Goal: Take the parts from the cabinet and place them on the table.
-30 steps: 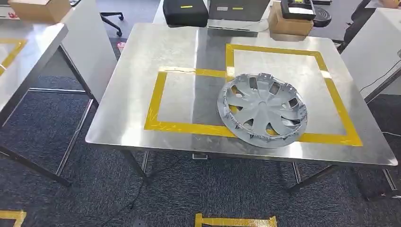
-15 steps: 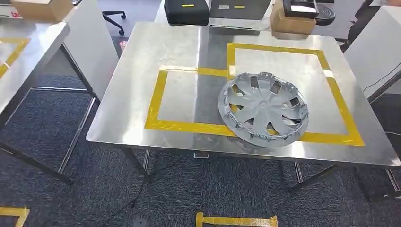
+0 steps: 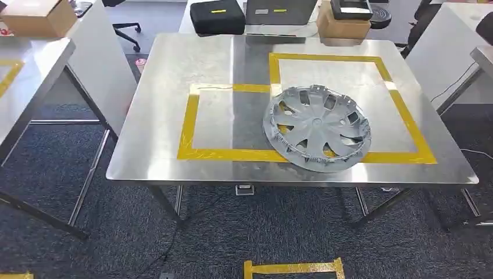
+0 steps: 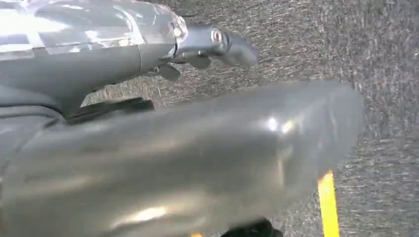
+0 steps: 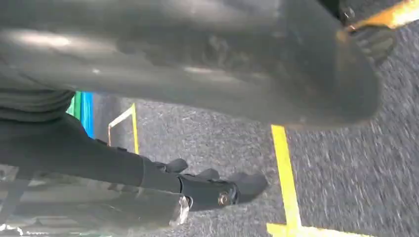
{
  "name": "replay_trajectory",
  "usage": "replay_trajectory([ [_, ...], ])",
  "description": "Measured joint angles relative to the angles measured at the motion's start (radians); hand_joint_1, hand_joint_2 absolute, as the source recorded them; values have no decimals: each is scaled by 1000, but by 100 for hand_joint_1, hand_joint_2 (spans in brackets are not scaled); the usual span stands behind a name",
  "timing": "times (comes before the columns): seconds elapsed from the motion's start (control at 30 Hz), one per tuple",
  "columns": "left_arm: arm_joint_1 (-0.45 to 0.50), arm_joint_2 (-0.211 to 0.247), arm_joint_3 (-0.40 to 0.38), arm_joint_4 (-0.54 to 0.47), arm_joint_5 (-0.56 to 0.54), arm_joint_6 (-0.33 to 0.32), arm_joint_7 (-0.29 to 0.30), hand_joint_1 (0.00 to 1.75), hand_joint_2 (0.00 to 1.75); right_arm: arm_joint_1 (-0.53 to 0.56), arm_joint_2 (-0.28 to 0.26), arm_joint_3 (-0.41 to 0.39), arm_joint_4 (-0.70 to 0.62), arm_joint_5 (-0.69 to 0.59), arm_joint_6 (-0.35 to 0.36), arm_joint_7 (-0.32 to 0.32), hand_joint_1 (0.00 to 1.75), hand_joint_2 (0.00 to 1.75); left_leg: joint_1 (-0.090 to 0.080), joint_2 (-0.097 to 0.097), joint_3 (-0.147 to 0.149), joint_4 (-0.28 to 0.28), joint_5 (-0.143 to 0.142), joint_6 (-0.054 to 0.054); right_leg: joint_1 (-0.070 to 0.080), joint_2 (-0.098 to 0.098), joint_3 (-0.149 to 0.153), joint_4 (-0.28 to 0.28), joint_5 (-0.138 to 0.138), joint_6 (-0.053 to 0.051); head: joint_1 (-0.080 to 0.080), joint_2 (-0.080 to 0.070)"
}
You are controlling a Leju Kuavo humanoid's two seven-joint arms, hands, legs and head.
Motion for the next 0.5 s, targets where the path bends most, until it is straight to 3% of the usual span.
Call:
replay_trajectory([
  [0.07,-2,0,0,0,0,0,0,0,0,4,2,0,2,0,0,0,0,0,3,0,-7,-3,11,18,-4,1,-5,4,-2,8,0,0],
  [0.1,-2,0,0,0,0,0,0,0,0,5,1,0,2,0,0,0,0,0,2,1,-10,-3,16,25,-2,-1,-20,37,-39,8,5,0],
  [0.17,-2,0,0,0,0,0,0,0,0,4,1,1,2,0,0,0,0,0,-4,2,-22,-3,22,34,3,-2,-79,190,-137,6,24,0],
  [0.2,-2,0,0,0,0,0,0,0,0,5,1,1,2,0,0,0,0,0,-9,4,-26,-2,24,37,4,-2,-105,264,-170,4,31,0],
  [0.23,-1,0,0,0,0,0,0,0,0,6,1,1,2,0,0,0,0,0,-14,4,-29,-2,26,40,7,-2,-119,310,-184,-1,34,0],
  [0.27,-1,0,0,0,0,0,0,0,0,7,2,1,3,-1,0,0,0,0,-20,4,-31,-2,27,41,12,-2,-111,306,-172,-8,38,0],
  [0.3,-1,0,0,0,0,0,0,0,0,8,3,1,3,-1,0,0,0,0,-25,3,-32,-2,29,44,19,-2,-83,262,-140,-20,43,0],
  [0.37,-2,0,0,0,-3,0,0,0,0,6,2,1,4,-2,0,0,0,0,-37,0,-30,-2,31,46,41,0,6,90,-53,-58,48,0],
  [0.4,-2,-4,0,-1,-3,0,0,0,0,4,-2,1,4,-2,0,0,0,0,-33,1,-32,-3,33,46,50,0,34,32,-57,-82,47,0],
  [0.43,-4,-3,0,-1,-3,0,-1,0,0,2,-1,2,6,-2,1,0,0,0,-37,-1,-38,-1,37,41,50,-2,37,18,-52,-83,35,0],
  [0.5,-4,-7,0,-2,-3,-1,1,0,0,3,-3,2,6,-2,0,0,0,0,-29,-1,-43,-4,44,29,57,-2,37,11,-50,-85,47,0],
])
